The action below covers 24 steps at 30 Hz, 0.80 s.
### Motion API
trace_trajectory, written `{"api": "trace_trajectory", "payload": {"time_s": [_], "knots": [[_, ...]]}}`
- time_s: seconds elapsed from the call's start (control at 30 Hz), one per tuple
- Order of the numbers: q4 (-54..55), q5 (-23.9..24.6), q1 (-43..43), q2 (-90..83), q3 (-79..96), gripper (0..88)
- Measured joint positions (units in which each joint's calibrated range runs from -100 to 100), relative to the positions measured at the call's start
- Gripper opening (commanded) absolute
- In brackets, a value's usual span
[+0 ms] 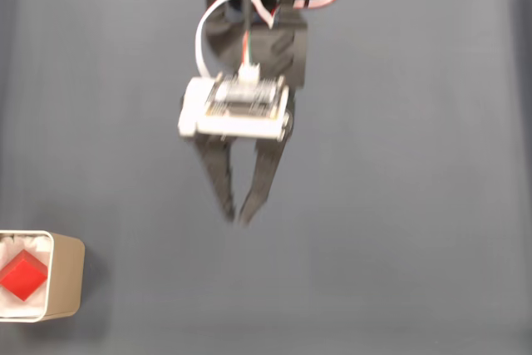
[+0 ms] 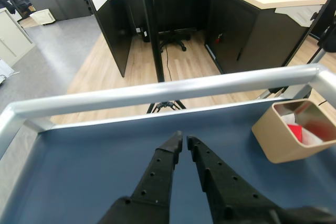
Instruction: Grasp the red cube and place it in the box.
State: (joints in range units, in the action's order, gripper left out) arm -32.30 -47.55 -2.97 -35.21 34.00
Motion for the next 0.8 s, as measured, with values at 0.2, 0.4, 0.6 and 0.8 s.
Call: {"api": "trace_trajectory", "payload": {"time_s": [0.2,0.4,0.6,0.8], "knots": [[1.4,-0.6,3.2,-24.4,31.6,0.0],[-9.5,-0.7,3.4,-49.2,57.6,0.0],[-30.5,0.0,3.3,-62.0,64.9,0.0],[-41.3,0.1,4.2,-64.8,65.4,0.0]]}}
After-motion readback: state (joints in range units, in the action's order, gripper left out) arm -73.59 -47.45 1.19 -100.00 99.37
